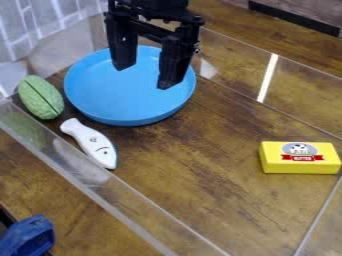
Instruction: Put the yellow brick in the blue tray
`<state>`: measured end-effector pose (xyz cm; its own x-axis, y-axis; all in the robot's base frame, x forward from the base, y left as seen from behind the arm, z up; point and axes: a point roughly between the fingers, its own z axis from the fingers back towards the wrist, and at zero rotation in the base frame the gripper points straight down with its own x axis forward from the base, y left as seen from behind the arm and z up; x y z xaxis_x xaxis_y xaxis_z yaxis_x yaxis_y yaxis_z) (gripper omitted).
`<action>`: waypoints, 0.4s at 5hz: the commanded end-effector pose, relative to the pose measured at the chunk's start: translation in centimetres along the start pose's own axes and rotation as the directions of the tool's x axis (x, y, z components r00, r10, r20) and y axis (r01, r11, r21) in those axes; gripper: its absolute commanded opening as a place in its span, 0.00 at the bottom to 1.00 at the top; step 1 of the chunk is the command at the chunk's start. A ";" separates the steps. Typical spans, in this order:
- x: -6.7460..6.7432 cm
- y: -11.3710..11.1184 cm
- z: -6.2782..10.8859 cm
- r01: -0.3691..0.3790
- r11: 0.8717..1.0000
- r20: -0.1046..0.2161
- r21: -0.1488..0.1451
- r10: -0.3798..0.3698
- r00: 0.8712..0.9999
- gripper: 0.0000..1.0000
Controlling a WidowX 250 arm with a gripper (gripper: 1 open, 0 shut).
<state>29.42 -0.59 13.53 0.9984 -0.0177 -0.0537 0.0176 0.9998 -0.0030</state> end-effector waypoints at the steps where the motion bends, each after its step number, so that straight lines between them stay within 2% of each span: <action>1: 0.2 1.0 -0.4 -0.010 1.000 -0.015 -0.004 0.010 1.000 1.00; 2: 0.5 1.9 -0.7 -0.008 1.000 -0.028 -0.008 0.008 1.000 1.00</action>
<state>29.28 0.87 11.32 0.9904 -0.0203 -0.1370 0.0184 0.9997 -0.0148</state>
